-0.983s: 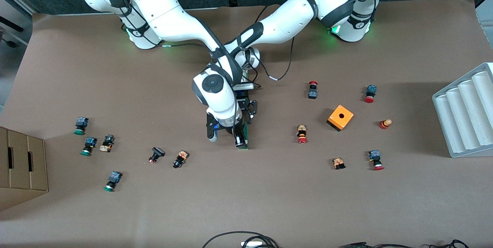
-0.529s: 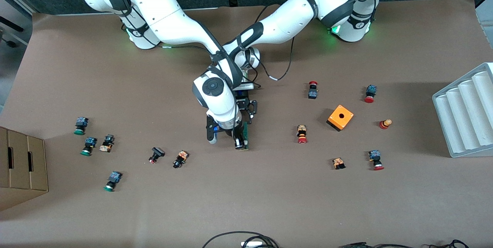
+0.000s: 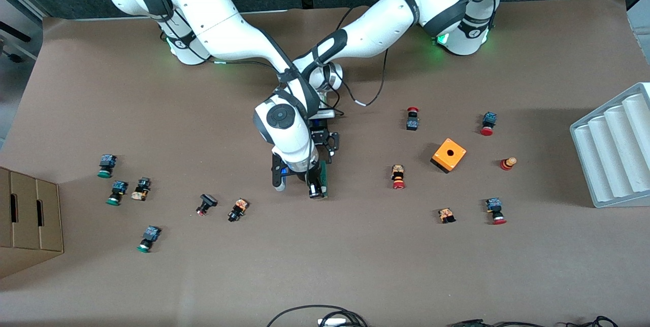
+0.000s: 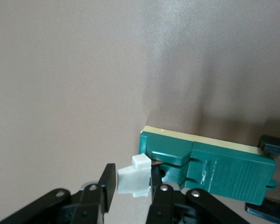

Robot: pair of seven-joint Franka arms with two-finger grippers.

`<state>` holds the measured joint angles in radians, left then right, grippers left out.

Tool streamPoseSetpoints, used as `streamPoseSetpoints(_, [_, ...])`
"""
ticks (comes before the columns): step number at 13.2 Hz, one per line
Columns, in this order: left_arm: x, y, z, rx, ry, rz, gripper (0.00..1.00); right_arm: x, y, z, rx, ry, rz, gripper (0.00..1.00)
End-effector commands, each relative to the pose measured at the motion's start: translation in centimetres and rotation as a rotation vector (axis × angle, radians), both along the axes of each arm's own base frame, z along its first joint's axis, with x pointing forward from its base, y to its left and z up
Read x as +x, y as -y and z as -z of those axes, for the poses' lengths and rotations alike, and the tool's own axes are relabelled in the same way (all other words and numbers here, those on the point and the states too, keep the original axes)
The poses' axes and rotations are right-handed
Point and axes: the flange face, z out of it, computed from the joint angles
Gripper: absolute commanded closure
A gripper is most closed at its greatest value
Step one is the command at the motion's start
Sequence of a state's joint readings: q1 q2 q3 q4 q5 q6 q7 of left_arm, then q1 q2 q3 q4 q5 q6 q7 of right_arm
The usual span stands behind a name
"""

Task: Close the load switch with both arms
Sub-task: 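Press the handle fully down into the contacts with the right gripper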

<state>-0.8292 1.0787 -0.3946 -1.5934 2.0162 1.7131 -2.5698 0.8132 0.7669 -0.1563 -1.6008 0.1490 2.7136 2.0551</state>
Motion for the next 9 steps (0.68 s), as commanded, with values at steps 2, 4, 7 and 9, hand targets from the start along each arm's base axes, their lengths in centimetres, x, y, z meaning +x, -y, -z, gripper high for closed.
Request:
streamPoseSetpoints(2, [0.1,0.0,1.5,-0.003,-0.016,0.004,0.31,1.8,-0.3,-1.7,0.045,0.004,0.033,0.63])
streamPoseSetpoints(4, [0.2,0.0,1.4,-0.004,-0.015,0.004,0.31,1.9,-0.8,-2.4,0.049,-0.006,0.033,0.63])
streamPoseSetpoints(7, [0.1,0.0,1.5,-0.003,-0.016,0.004,0.31,1.9,-0.8,-2.1,0.050,-0.013,0.038,0.62])
streamPoseSetpoints(9, [0.2,0.0,1.4,-0.004,-0.015,0.004,0.31,1.9,-0.8,-1.9,0.049,-0.014,0.038,0.63])
